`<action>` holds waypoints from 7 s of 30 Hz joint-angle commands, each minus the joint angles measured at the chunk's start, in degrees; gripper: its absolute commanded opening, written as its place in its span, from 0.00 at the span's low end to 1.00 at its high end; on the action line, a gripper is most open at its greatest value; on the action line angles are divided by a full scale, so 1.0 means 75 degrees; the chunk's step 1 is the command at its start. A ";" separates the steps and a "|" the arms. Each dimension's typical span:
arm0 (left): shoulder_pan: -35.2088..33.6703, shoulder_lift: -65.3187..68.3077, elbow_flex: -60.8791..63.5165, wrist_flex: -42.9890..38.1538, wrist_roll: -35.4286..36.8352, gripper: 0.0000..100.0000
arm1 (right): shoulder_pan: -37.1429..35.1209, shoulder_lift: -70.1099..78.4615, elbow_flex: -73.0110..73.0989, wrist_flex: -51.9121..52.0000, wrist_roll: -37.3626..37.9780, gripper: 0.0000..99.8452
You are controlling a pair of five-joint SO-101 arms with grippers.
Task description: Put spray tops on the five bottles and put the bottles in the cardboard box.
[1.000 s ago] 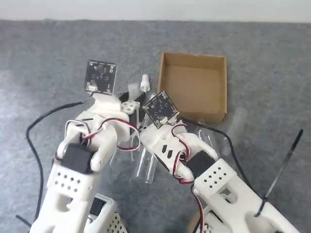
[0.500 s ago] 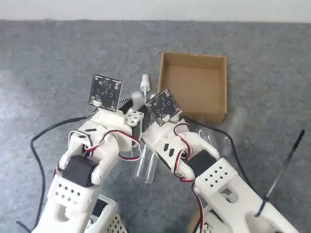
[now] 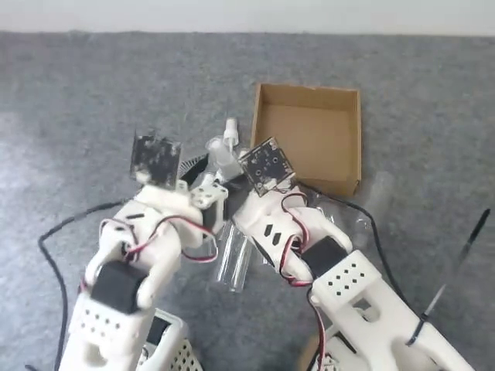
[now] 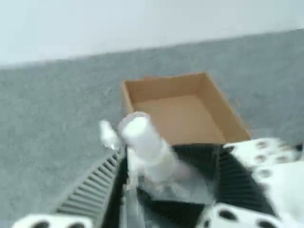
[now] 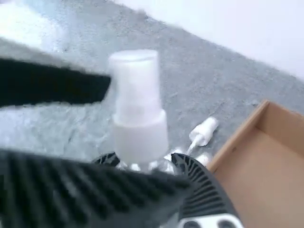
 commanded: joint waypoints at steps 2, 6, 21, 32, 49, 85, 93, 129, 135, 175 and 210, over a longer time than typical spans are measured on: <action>-0.0469 -0.1219 -0.0076 0.0375 -0.0059 0.31 | 0.0064 -0.0100 -0.0176 -0.0264 -0.0082 0.01; -0.0563 -0.2227 -0.0053 0.0668 -0.0059 0.31 | 0.0064 -0.0053 -0.0176 -0.0275 -0.0070 0.01; -0.1747 -0.1664 0.0709 -0.0633 -0.0094 0.31 | 0.2092 0.0651 -0.2790 0.0908 -0.0070 0.01; -0.0738 -0.0891 0.1272 -0.1254 -0.0410 0.31 | 0.1635 0.3628 -0.7103 0.2784 -0.0164 0.01; -0.0692 -0.0844 0.1600 -0.1793 -0.0434 0.31 | 0.0311 0.3007 -0.8322 0.5585 -0.0399 0.01; -0.3317 0.1465 -0.0135 -0.1067 -0.1336 0.31 | 0.2081 0.4484 -0.8287 0.5691 0.0258 0.01; -0.5497 0.4337 -0.2456 -0.0223 -0.2426 0.31 | 0.0686 0.5046 -0.8322 0.5269 -0.0293 0.01; -0.7947 0.8615 -0.4671 -0.1137 -0.3938 0.31 | 0.0346 0.8316 -1.0632 0.4777 -0.3751 0.30; -0.7912 0.8627 -0.4648 -0.1137 -0.4103 0.31 | 0.0510 0.8821 -1.0573 0.4741 -0.4689 0.30; -0.7971 0.8615 -0.4484 -0.1125 -0.4138 0.31 | 0.0064 1.0649 -1.0561 0.4273 -0.4970 0.10; -0.7971 0.8545 -0.4484 -0.1102 -0.4138 0.31 | -0.0041 1.1177 -1.0514 0.4718 -0.4771 0.20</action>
